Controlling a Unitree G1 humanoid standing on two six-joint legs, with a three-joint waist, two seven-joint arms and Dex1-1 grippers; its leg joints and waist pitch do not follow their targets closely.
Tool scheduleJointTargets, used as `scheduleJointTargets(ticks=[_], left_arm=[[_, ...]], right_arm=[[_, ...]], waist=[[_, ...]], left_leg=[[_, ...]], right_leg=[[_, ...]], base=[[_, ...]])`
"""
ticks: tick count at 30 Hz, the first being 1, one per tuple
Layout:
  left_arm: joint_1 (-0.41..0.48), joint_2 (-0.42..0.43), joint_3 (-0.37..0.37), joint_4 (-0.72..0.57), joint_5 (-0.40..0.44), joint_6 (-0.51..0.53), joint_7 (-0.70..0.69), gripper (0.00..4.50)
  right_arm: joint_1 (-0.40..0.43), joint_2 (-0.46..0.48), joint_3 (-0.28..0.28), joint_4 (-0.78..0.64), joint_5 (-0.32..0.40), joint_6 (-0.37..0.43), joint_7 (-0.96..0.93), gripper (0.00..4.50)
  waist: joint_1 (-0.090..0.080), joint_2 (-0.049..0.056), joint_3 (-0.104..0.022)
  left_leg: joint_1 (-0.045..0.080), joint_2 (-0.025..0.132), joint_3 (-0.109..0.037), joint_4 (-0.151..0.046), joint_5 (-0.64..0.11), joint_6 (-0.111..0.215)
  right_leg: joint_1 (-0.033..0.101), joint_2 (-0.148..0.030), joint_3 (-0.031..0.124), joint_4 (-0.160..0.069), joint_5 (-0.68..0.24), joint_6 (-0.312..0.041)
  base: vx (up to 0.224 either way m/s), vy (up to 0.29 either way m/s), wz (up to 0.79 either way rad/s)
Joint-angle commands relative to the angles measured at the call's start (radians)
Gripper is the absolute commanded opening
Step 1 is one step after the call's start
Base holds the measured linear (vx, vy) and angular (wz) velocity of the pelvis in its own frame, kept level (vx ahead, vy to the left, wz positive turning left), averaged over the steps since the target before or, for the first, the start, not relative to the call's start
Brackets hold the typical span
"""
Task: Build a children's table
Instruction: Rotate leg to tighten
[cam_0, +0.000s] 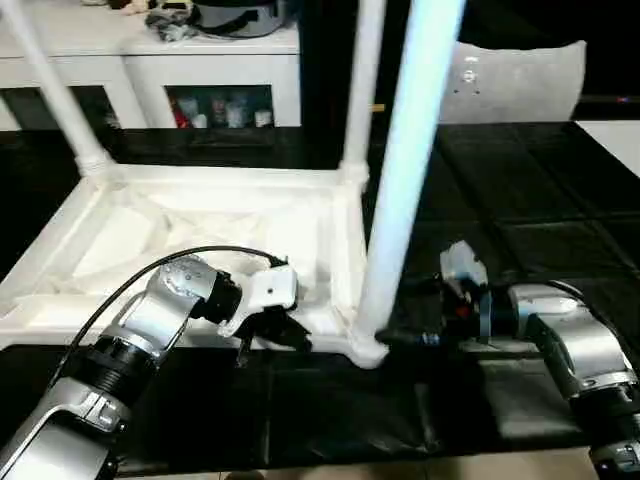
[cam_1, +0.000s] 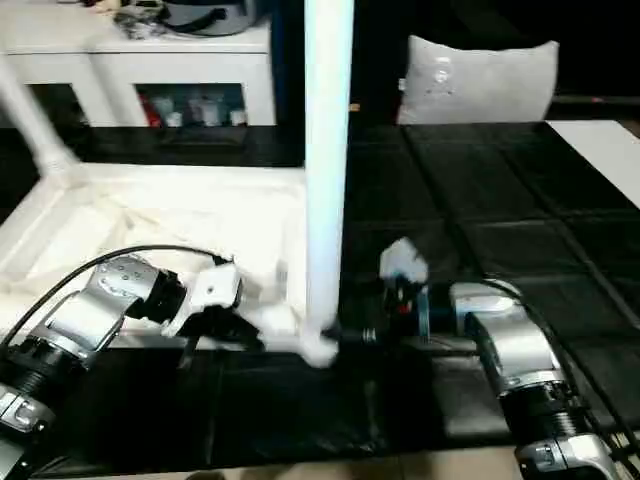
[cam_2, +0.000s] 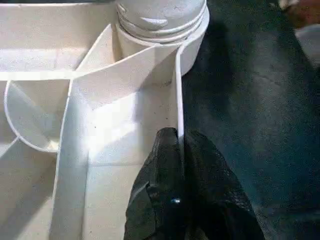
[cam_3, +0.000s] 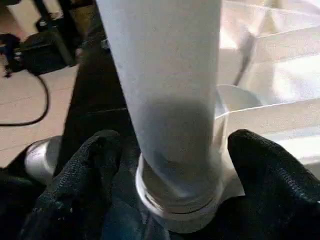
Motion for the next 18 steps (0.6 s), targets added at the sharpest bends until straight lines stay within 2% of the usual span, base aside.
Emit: scheduleJointTargets(ticks=[1,3,4,9,10,14,15,18], left_arm=[[-0.028,0.001,-0.032,-0.009,0.002,-0.026,-0.052,0.00],[-0.028,-0.003,-0.036,-0.011,-0.002,-0.033,-0.058,0.00],[-0.027,-0.009,-0.039,-0.010,-0.003,-0.040,-0.061,0.00],[-0.019,-0.017,-0.043,-0.018,-0.003,-0.044,-0.060,0.00],[-0.018,-0.017,-0.043,-0.017,-0.003,-0.047,-0.061,0.00],[-0.015,-0.017,-0.044,-0.012,-0.001,-0.056,-0.059,0.00],[-0.015,-0.017,-0.043,-0.010,-0.001,-0.057,-0.057,0.00],[-0.012,-0.015,-0.041,-0.011,0.000,-0.057,-0.055,0.00]], right_arm=[[-0.022,-0.012,0.010,0.008,0.007,-0.010,0.023,3.40],[-0.029,-0.004,0.014,0.020,0.008,-0.012,0.030,3.34],[-0.036,0.001,0.016,0.033,0.007,-0.016,0.039,3.09],[-0.044,0.011,0.021,0.050,0.008,-0.021,0.047,2.78],[-0.047,0.014,0.022,0.056,0.009,-0.021,0.050,2.55],[-0.052,0.021,0.025,0.071,0.009,-0.023,0.053,2.42],[-0.051,0.023,0.025,0.070,0.011,-0.021,0.055,2.18],[-0.048,0.024,0.027,0.068,0.014,-0.016,0.059,2.04]], waist=[[-0.005,-0.005,-0.074],[-0.003,-0.004,-0.074],[-0.003,-0.004,-0.072],[-0.001,-0.006,-0.071],[-0.002,-0.006,-0.071],[-0.001,-0.007,-0.072],[-0.001,-0.008,-0.072],[-0.001,-0.007,-0.072]], left_leg=[[-0.004,0.014,0.012,-0.068,-0.134,0.075],[-0.005,0.013,0.013,-0.068,-0.129,0.071],[-0.005,0.013,0.012,-0.069,-0.134,0.069],[-0.001,0.012,0.014,-0.069,-0.149,0.062],[-0.003,0.012,0.014,-0.070,-0.152,0.062],[-0.005,0.011,0.013,-0.069,-0.142,0.063],[-0.005,0.011,0.014,-0.069,-0.138,0.064],[-0.004,0.011,0.013,-0.069,-0.139,0.064]], right_leg=[[0.064,-0.058,0.059,-0.063,-0.323,-0.125],[0.065,-0.059,0.060,-0.063,-0.333,-0.123],[0.065,-0.059,0.059,-0.066,-0.347,-0.118],[0.063,-0.058,0.059,-0.073,-0.389,-0.103],[0.064,-0.059,0.058,-0.072,-0.396,-0.098],[0.065,-0.059,0.058,-0.072,-0.392,-0.092],[0.065,-0.058,0.058,-0.072,-0.391,-0.092],[0.064,-0.058,0.058,-0.072,-0.394,-0.091]], base=[[0.000,0.000,0.00],[0.000,0.000,0.00],[0.000,0.000,0.00],[0.000,0.000,0.00],[0.000,0.000,0.00],[0.000,0.000,0.00],[0.000,0.000,0.00],[0.000,0.000,0.00]])
